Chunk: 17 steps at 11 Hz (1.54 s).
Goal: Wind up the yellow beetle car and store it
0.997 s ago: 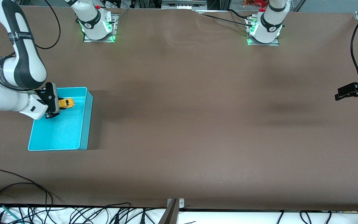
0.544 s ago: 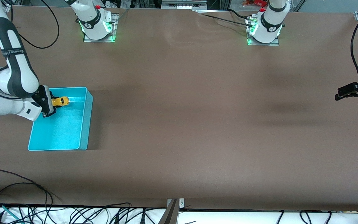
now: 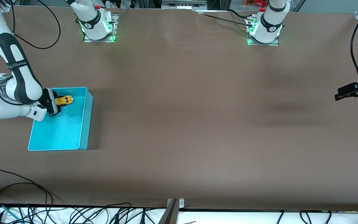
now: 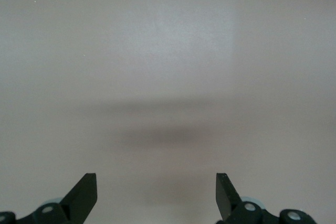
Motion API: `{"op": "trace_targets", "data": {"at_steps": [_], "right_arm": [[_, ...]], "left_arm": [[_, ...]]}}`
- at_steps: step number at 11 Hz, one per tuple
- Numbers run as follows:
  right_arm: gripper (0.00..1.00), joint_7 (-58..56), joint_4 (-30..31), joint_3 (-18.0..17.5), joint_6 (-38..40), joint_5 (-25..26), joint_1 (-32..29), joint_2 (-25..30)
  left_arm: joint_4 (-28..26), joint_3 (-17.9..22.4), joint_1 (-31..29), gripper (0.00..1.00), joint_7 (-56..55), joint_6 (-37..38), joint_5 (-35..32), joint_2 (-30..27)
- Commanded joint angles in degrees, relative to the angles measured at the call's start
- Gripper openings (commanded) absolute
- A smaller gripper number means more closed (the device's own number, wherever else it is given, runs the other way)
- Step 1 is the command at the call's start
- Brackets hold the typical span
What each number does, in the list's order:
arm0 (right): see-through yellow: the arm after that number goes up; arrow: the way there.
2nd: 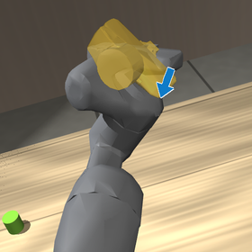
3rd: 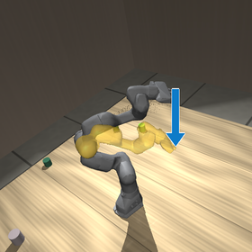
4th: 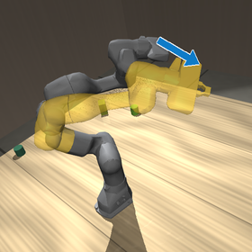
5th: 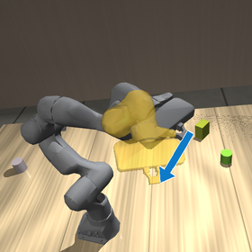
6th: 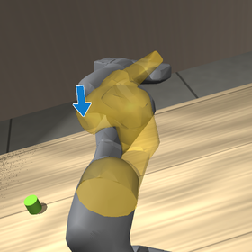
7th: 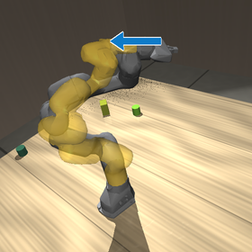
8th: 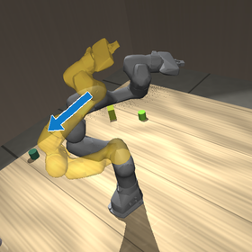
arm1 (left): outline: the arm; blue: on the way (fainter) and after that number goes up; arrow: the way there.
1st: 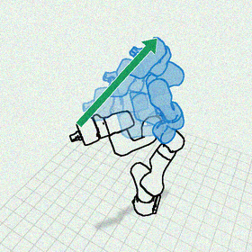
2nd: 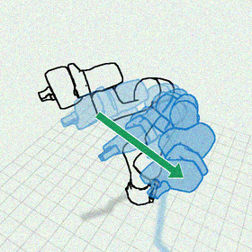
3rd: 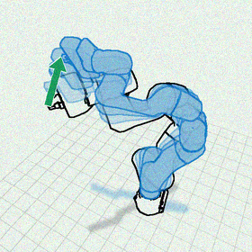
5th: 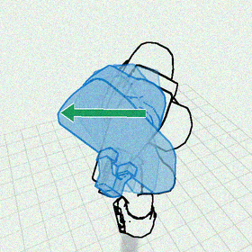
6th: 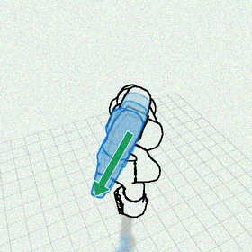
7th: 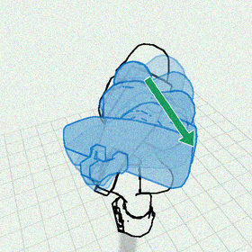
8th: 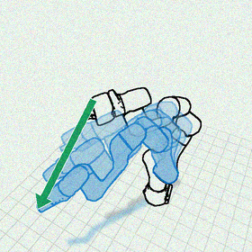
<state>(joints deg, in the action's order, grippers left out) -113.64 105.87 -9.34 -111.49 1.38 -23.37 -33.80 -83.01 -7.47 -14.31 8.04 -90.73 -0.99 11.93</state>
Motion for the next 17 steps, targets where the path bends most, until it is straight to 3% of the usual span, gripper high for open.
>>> {"op": "trace_targets", "data": {"at_steps": [1, 2, 6, 10, 12, 14, 17], "right_arm": [[0.77, -1.06, -0.49, -0.50, 0.56, -0.76, -0.71, -0.57], [1.00, -1.06, -1.28, -0.42, 1.18, -3.72, -1.15, -0.48], [1.00, 7.71, -7.07, -0.59, 10.91, -6.30, -0.19, 1.01], [1.00, 25.17, -8.14, -0.59, 17.34, -6.57, 3.85, 9.96], [1.00, 36.33, -10.67, -0.42, 21.98, -8.67, 6.04, 12.52], [1.00, 46.35, -18.83, -1.03, 27.44, -9.38, 6.84, 10.43], [1.00, 70.50, -20.09, 0.20, 26.41, -10.35, 12.36, 15.15]], "left_arm": [[0.57, 0.00, -0.37, 1.00, 1.28, 0.73, 1.60, 0.20], [0.57, 0.00, -0.46, 1.00, 1.28, 0.73, 2.13, 0.20], [0.57, 0.09, -1.07, 1.00, 1.19, 0.73, 3.54, 0.20], [0.57, 0.09, -1.34, 1.00, 0.93, 0.82, 3.01, 0.20], [0.48, 0.09, -1.25, 1.00, 0.84, 0.91, 2.66, 0.20], [0.40, 0.09, -1.34, 1.00, 0.75, 1.00, 2.57, 0.20], [0.40, 0.18, -1.25, 1.00, 0.40, 1.26, 2.57, 0.20]]}}
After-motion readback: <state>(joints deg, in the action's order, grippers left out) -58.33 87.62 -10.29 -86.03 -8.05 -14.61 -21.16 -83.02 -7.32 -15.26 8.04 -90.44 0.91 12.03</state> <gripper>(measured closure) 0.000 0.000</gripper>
